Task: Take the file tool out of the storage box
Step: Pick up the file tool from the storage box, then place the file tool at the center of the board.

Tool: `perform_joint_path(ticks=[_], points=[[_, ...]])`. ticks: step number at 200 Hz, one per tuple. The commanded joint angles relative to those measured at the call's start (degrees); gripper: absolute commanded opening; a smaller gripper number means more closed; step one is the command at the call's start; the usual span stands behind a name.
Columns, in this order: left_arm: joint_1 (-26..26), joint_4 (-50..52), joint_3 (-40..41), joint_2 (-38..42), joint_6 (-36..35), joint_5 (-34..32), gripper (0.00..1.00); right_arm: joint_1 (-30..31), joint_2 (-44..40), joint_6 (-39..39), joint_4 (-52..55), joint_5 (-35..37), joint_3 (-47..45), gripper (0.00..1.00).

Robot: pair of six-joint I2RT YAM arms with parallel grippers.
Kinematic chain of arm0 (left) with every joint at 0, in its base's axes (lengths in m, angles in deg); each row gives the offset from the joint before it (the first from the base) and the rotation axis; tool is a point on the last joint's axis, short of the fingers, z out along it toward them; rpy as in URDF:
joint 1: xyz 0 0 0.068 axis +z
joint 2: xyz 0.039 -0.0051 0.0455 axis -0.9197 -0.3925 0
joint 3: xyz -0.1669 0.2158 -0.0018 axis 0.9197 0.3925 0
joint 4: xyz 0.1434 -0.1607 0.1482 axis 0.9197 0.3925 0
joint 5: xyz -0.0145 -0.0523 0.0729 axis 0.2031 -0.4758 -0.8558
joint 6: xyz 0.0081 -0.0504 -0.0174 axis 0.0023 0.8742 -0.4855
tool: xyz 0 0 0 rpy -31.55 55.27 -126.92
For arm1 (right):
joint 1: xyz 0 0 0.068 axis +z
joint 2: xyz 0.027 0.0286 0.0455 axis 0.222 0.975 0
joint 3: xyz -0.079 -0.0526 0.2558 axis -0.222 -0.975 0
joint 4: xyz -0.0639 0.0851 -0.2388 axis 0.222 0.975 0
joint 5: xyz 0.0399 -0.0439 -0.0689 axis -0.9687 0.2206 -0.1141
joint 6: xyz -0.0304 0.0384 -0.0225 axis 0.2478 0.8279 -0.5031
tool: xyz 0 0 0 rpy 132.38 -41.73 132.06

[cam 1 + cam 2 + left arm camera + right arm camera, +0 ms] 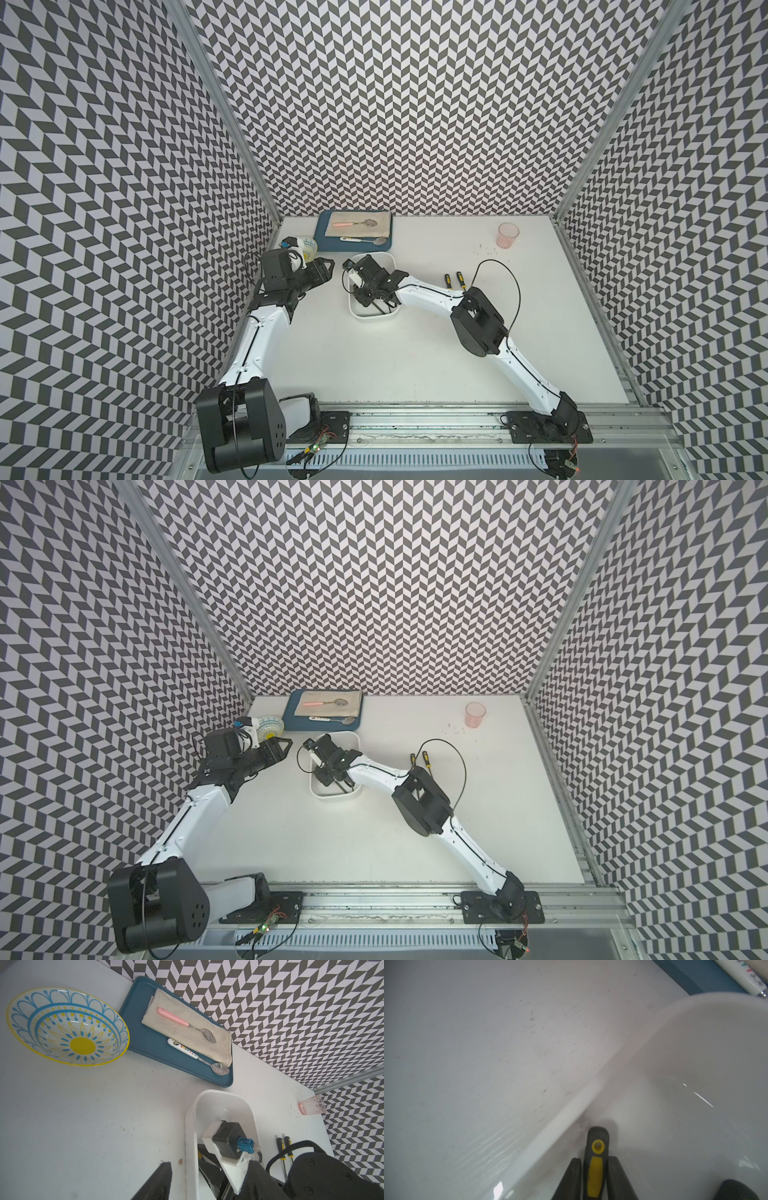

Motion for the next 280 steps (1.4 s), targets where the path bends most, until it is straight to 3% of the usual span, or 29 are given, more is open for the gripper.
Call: perform_joint_path(ticks=[1,34,73,224,280], points=[[0.26,-0.36,-0.16,1.13,-0.53,0.39,0.63,-1.09,1.33,2.25,1.20,-2.15,0.89,0.18],[0.23,-0.37,-0.11,1.13,-0.54,0.35,0.63,-1.61,0.73,3.56,1.03,-2.38,0.63,0.07],[0.27,-0.50,-0.03,1.06,-0.54,0.39,0.63,-2.06,-2.05,6.76,-2.47,-2.57,-2.27,0.02],[0.18,-0.46,0.15,0.77,-0.53,-0.09,0.63,-3.20,-23.33,11.47,-16.74,-0.25,-16.11,0.01],[0.02,-0.51,0.24,0.70,-0.53,-0.04,0.63,-7.50,-33.43,10.47,-18.83,4.53,-27.53,0.00]])
